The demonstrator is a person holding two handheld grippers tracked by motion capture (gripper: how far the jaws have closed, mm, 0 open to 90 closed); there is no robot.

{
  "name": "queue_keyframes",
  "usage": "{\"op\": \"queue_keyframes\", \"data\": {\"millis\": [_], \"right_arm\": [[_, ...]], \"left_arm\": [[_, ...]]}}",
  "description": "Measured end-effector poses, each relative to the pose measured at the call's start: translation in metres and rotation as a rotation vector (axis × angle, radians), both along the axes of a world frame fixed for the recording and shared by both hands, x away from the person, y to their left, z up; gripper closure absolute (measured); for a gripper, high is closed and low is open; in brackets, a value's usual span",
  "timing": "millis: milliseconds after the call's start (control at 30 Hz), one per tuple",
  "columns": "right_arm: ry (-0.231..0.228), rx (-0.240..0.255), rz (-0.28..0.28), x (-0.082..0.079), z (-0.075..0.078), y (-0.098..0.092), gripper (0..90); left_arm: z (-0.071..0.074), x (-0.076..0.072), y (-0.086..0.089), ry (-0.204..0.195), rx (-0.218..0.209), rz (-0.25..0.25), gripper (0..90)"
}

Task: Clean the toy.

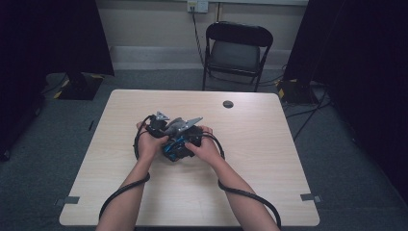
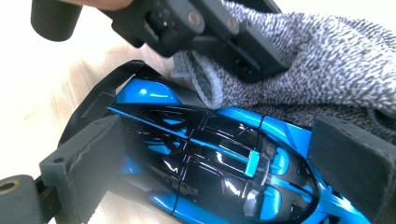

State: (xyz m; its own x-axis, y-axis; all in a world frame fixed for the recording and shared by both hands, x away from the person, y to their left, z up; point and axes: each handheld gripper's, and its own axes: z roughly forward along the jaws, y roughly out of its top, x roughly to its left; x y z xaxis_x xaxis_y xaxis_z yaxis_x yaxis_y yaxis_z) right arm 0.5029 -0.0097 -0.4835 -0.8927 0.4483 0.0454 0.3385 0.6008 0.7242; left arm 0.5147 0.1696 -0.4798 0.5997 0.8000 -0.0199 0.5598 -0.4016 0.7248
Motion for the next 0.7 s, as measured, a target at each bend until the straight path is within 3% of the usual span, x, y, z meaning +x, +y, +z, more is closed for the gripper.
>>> {"op": "queue_keyframes", "data": {"millis": [100, 267, 400, 433, 533, 700], "right_arm": [[0.0, -0.001, 0.0, 0.0, 0.0, 0.0, 3.2], [0.002, -0.002, 0.001, 0.0, 0.0, 0.0, 3.2], [0.002, -0.002, 0.001, 0.0, 0.0, 0.0, 3.2], [0.001, -0.001, 0.001, 0.0, 0.0, 0.0, 3.2], [0.001, 0.0, -0.001, 0.0, 0.0, 0.0, 3.2], [0.001, 0.0, -0.001, 0.0, 0.0, 0.0, 3.1]], "left_arm": [[0.001, 0.0, 0.001, -0.003, -0.02, 0.017, 48.5], [0.01, 0.002, 0.004, -0.033, -0.074, 0.044, 41.7], [0.016, 0.007, 0.007, -0.059, -0.089, 0.072, 42.1], [0.016, 0.009, 0.008, -0.053, -0.074, 0.07, 42.6], [0.008, 0.016, 0.006, -0.017, -0.088, 0.082, 47.4], [-0.007, 0.021, -0.008, 0.023, -0.102, 0.028, 47.3]]}}
